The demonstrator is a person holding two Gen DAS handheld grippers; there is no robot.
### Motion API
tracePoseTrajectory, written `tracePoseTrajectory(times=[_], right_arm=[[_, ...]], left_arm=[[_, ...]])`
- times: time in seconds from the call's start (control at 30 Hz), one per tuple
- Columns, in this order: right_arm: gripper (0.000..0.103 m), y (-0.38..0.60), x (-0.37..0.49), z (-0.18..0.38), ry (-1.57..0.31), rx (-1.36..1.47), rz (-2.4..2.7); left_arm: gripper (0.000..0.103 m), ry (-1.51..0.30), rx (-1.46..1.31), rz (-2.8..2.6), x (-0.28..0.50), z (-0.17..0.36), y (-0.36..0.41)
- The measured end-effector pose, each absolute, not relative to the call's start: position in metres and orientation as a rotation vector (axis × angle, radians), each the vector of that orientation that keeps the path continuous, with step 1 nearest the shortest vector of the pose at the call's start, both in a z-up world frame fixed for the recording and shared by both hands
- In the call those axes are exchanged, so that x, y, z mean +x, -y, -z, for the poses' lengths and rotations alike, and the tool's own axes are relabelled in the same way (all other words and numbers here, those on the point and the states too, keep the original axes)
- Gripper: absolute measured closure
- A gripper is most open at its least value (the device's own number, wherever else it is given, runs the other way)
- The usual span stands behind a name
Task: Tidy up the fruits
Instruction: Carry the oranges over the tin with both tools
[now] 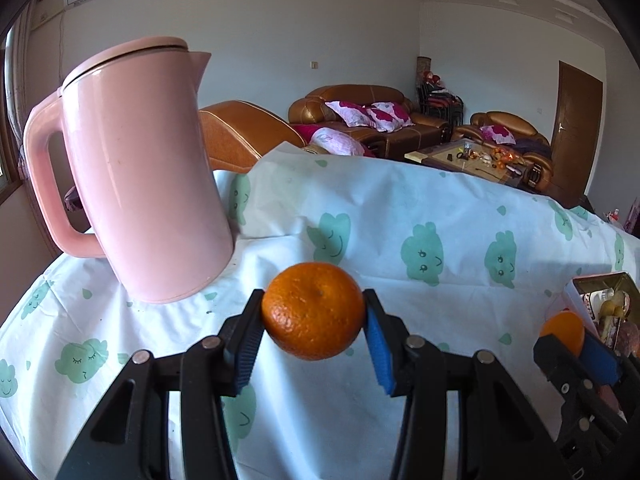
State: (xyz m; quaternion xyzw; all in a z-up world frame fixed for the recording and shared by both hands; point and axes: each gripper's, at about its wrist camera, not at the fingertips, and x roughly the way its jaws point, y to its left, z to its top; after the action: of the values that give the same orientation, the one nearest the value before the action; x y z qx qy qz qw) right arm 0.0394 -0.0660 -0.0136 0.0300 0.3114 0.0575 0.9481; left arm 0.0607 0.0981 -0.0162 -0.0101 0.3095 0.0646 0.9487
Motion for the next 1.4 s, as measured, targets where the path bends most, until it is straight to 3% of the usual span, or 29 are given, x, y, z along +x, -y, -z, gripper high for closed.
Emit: tracePoseTrajectory(times=[1.4], right_arm=[[0.066, 0.226, -0.026, -0.022, -0.429, 0.029, 0.080]], left_arm=[[0.054, -0.519, 0.015, 0.129, 0.016, -0.019, 0.090]])
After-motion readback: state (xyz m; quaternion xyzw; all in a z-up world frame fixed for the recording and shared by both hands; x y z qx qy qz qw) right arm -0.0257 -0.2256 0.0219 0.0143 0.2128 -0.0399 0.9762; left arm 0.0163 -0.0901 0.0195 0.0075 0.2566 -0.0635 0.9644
